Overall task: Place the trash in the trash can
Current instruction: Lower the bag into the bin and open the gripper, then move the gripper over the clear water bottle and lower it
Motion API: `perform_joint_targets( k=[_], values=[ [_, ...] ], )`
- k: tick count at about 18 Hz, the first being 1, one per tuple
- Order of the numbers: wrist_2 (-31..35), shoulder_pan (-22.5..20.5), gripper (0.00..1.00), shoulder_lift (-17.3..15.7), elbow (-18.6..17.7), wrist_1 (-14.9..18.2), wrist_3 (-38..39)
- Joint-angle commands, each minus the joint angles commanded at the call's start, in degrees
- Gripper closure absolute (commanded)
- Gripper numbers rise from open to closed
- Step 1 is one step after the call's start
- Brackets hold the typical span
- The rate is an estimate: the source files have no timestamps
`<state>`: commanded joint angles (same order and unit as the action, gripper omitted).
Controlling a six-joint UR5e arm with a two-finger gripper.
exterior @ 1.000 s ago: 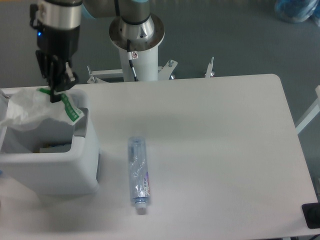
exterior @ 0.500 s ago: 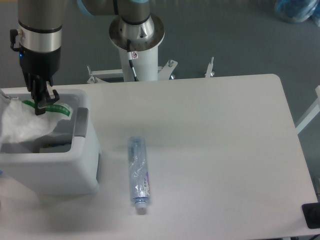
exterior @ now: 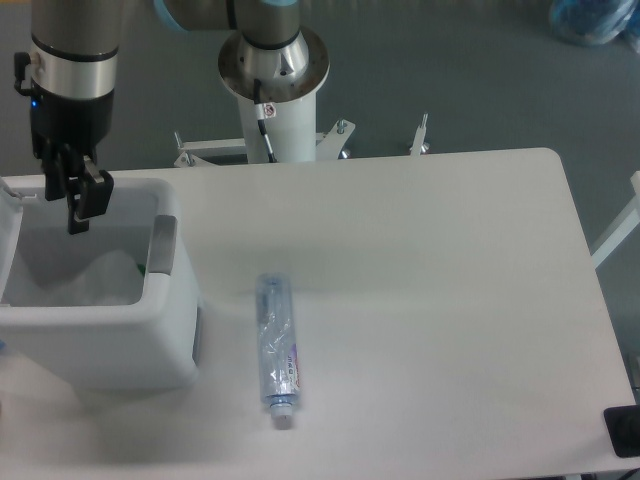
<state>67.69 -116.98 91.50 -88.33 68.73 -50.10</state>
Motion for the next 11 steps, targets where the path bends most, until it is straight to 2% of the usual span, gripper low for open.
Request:
perform_joint_targets(
  k=[2,5,7,9,11],
  values=[
    [-0.7,-0.5,0.27,-1.6,-0.3,0.0,0.2],
    [-2.0,-7.6,0.09,-2.8,0.4,-0.6,5.6],
    [-4.7,-12.9,0.01,-3.1,0.6,-0.7,10.2],
    [-6.2,-17.8,0.01,-2.6,0.9,-1.0,14.2],
    [-6.3,-19.9,0.0,-0.7,1.1,-2.9,17.8]
  ],
)
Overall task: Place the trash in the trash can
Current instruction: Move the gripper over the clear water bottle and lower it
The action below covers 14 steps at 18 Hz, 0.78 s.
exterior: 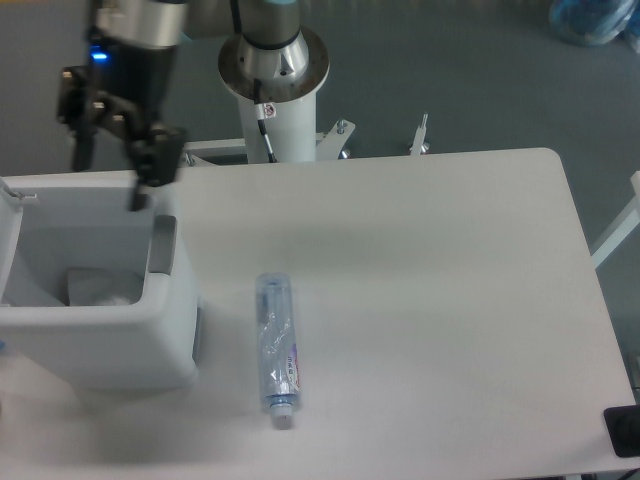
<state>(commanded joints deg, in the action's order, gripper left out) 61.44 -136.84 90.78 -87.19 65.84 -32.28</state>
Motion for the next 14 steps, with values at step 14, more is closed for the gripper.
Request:
perform_joint_targets(
  k=[14],
  values=[
    [6.5,-1.9,0.0,24.2,9.2,-3.5,11.0]
  ],
)
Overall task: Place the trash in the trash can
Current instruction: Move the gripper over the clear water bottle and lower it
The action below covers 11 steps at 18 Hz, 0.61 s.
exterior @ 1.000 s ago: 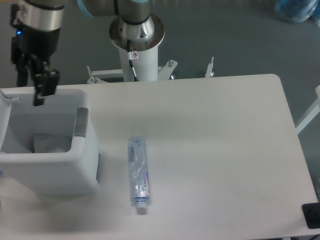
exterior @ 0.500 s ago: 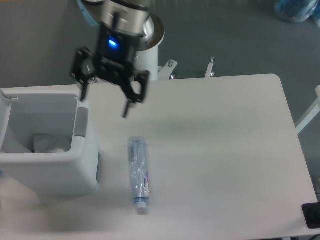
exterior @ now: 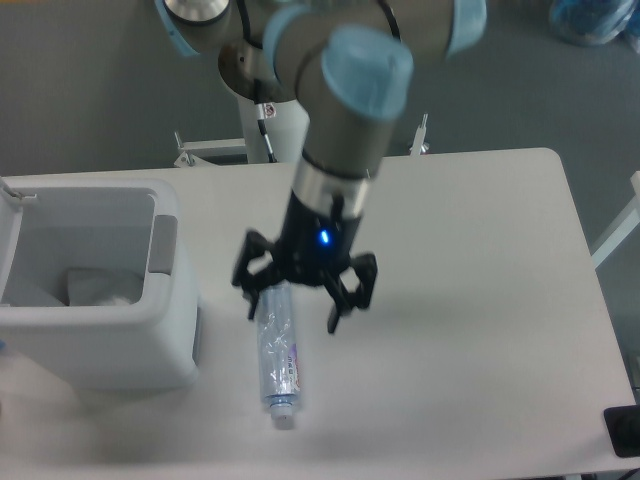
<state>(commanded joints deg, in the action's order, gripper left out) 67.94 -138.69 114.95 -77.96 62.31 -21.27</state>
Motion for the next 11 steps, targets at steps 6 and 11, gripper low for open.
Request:
perform_joint_targets(
  k=[6,11],
  values=[
    [2.0,0.3,0.0,7.2,0.7,-3.2,0.0],
    [5.6,2.1,0.0,11.1,1.1,-5.2,0.4]
  ],
)
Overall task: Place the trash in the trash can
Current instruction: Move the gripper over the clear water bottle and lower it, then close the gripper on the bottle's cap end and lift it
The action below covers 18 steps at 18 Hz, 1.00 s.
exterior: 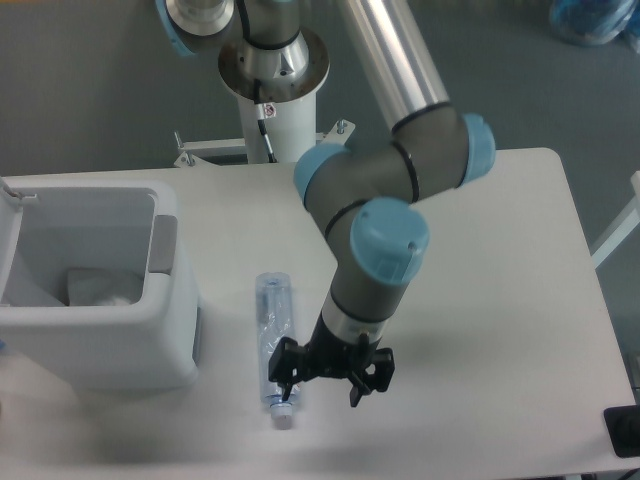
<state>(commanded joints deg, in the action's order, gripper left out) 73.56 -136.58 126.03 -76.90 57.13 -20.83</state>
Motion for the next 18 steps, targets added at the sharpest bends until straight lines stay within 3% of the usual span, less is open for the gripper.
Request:
perform_joint_targets(
  k=[10,13,18],
  values=[
    [3.8,2.9,0.0,4.5,0.1,-1.9,0.4],
    [4.7,3.4,0.0,5.6,-0.5,-5.3,2.5],
    [6.7,5.0,0.01,6.1,-1.4,-5.5,2.7]
  ],
)
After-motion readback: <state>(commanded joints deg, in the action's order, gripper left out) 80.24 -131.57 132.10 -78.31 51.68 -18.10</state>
